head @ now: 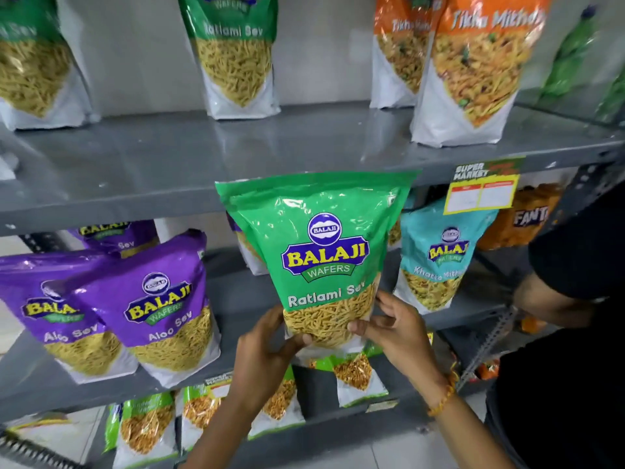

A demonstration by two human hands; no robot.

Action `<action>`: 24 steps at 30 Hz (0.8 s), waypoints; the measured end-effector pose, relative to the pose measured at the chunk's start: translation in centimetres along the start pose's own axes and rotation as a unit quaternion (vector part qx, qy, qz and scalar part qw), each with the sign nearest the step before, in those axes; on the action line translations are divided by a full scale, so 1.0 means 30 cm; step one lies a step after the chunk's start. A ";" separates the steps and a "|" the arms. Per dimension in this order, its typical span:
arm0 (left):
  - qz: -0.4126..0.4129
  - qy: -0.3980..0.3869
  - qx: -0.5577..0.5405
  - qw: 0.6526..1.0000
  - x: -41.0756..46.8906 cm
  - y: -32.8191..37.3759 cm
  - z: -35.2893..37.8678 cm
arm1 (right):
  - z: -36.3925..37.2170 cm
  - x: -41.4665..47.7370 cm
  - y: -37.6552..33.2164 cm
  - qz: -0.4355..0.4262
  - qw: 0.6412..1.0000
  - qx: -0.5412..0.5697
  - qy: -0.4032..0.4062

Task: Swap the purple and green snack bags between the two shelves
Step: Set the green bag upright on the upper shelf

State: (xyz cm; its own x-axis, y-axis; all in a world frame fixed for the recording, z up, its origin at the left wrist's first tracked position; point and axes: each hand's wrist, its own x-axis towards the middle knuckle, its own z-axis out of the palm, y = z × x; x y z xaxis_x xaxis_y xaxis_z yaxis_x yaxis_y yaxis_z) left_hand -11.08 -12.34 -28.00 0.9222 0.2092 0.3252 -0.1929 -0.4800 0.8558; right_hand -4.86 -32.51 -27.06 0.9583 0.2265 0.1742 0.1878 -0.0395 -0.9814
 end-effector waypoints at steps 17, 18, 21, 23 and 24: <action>0.214 0.141 -0.083 0.963 0.303 0.524 -0.431 | 0.111 0.280 -0.733 -0.221 0.973 0.044 -0.042; 0.219 0.143 -0.070 0.963 0.336 0.534 -0.454 | 0.131 0.314 -0.752 -0.229 0.972 0.043 -0.041; 0.210 0.124 -0.028 0.969 0.442 0.535 -0.512 | 0.194 0.420 -0.772 -0.240 0.969 0.031 -0.039; 0.180 0.104 -0.015 0.978 0.514 0.511 -0.536 | 0.237 0.485 -0.763 -0.238 0.971 0.009 -0.020; 0.164 0.094 -0.012 0.982 0.550 0.493 -0.544 | 0.255 0.514 -0.755 -0.235 0.972 -0.002 -0.007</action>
State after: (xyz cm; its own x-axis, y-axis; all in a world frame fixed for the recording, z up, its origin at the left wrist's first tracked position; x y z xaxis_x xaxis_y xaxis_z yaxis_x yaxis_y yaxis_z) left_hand -4.16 -2.08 -3.42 0.7321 0.2007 0.6510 -0.4786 -0.5286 0.7011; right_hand 4.03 -20.67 -2.77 0.7628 0.2340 0.6028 0.6055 0.0685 -0.7929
